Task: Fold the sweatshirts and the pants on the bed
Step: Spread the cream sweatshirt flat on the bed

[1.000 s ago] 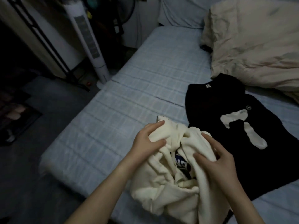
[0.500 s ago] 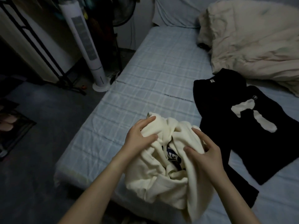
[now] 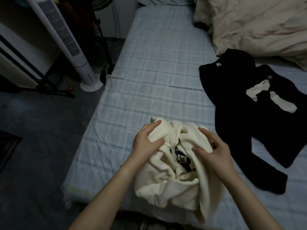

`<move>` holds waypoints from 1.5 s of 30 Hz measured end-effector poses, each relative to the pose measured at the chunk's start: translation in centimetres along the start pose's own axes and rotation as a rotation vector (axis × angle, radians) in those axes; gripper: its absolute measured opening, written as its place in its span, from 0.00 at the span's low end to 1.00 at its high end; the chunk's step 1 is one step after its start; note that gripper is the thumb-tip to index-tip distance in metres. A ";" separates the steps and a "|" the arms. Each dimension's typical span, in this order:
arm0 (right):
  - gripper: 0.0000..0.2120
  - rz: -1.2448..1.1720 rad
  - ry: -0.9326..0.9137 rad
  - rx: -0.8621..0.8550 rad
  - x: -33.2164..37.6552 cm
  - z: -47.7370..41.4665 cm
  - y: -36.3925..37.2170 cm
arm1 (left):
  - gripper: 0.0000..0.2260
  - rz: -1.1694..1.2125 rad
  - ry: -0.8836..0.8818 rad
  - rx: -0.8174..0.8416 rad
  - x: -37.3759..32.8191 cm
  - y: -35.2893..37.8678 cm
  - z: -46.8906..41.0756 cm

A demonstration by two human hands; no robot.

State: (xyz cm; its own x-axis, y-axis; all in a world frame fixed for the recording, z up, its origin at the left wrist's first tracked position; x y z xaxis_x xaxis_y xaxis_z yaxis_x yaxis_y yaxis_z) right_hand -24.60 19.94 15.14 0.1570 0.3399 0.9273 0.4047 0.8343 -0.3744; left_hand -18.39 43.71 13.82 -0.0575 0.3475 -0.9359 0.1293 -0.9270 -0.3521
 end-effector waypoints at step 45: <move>0.25 0.878 -0.523 0.086 -22.8 -12.1 18.0 | 0.25 -0.629 0.132 -0.177 27.3 10.7 -13.5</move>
State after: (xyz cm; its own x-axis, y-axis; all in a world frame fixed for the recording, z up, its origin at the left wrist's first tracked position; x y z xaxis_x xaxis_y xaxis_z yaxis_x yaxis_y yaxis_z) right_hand -9.99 21.98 -12.70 -0.0542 0.9752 0.2147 0.2667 0.2213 -0.9380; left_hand -5.19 45.17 -15.64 -0.0551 0.8396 -0.5404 0.2718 -0.5082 -0.8172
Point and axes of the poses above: each hand's wrist, its own z-axis away from the middle knuckle, its own y-axis out of the palm, x = y × z, the point moved 5 cm from there along -z, towards the middle knuckle, and after that the axes turned 15 degrees about -x, right-handed, at the moved point
